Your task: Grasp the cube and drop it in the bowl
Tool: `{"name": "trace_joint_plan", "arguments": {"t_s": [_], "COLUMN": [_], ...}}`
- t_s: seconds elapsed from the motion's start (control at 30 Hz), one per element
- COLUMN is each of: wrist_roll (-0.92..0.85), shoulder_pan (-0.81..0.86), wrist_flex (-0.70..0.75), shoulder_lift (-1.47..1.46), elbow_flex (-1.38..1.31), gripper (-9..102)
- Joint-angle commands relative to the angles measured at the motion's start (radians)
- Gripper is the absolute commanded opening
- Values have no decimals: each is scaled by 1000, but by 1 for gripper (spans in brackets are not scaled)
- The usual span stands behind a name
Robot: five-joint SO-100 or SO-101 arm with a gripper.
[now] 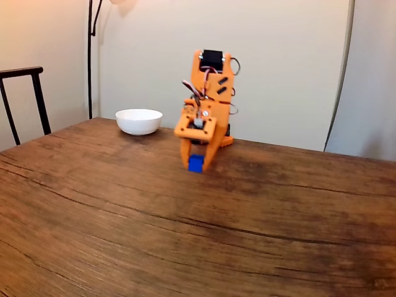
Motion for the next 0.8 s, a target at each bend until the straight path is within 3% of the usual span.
{"name": "trace_joint_plan", "arguments": {"t_s": [0.0, 0.5, 0.77], "wrist_roll": [25, 291, 397], "shoulder_pan": [34, 304, 443], "wrist_flex": [58, 63, 63], "shoulder_lift": [31, 256, 535], "elbow_flex": [-46, -9, 371], "gripper": [4, 4, 4]}}
